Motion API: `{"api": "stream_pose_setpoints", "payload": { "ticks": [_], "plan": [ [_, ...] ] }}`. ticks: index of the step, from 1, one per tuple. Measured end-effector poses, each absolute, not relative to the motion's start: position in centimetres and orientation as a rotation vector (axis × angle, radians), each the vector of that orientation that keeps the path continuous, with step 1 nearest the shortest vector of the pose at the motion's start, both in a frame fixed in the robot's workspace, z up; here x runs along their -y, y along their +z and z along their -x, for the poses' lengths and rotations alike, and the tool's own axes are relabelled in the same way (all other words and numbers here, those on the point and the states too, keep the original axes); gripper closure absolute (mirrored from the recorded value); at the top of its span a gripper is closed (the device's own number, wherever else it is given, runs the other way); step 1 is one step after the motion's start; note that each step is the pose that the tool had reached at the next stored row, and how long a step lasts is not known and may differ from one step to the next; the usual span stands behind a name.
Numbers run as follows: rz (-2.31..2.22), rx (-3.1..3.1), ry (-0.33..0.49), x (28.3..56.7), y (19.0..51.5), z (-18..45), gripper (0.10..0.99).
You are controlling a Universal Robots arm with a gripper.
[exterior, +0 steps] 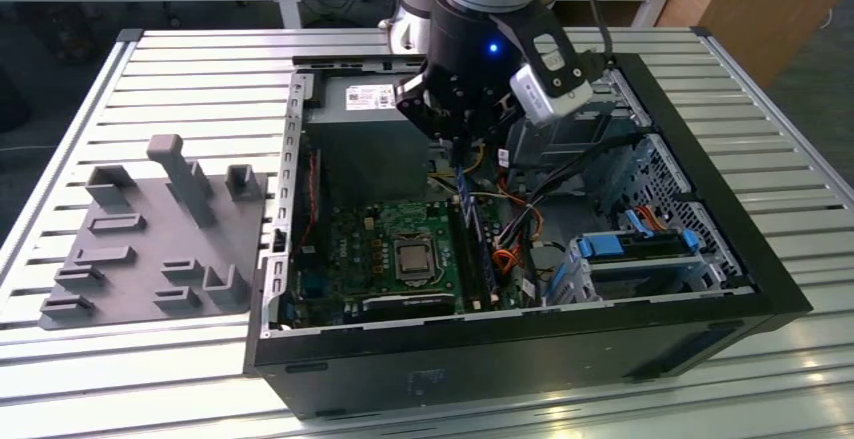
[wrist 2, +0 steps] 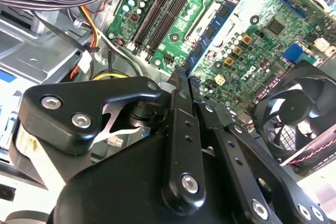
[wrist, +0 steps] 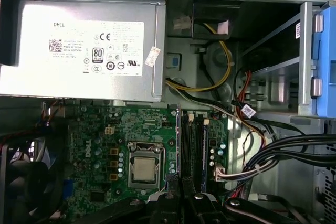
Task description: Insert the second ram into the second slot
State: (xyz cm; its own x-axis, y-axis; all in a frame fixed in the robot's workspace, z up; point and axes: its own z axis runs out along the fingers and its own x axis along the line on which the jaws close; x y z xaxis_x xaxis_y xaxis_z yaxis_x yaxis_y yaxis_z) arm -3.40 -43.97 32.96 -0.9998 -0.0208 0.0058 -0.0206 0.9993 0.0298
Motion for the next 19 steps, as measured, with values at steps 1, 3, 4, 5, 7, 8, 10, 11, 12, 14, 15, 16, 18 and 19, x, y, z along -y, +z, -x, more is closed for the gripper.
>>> {"api": "stream_pose_setpoints", "payload": {
  "ticks": [1,3,4,5,7,8,10,11,12,14,15,16,18,19],
  "plan": [
    [-0.032,3.135,-0.047,43.97,32.92,3.40,0.953],
    [-0.032,3.135,-0.047,43.97,32.85,3.40,0.953],
    [-0.032,3.135,-0.047,43.97,32.82,3.40,0.953],
    [-0.032,3.135,-0.047,43.97,32.78,3.40,0.953],
    [-0.032,3.135,-0.047,43.97,32.71,3.40,0.953],
    [-0.032,3.135,-0.047,43.97,32.68,3.40,0.953],
    [-0.032,3.135,-0.047,43.97,32.61,3.40,0.953],
    [-0.032,3.135,-0.047,43.97,32.58,3.40,0.953],
    [-0.032,3.135,-0.047,43.97,32.55,3.40,0.953],
    [-0.032,3.135,-0.047,43.97,32.48,3.40,0.953],
    [-0.032,3.135,-0.047,43.97,32.45,3.40,0.953],
    [-0.032,3.135,-0.047,43.97,32.42,3.40,0.953],
    [-0.032,3.135,-0.047,43.97,32.35,3.40,0.953],
    [-0.032,3.135,-0.047,43.97,32.31,3.40,0.953]
  ]
}}
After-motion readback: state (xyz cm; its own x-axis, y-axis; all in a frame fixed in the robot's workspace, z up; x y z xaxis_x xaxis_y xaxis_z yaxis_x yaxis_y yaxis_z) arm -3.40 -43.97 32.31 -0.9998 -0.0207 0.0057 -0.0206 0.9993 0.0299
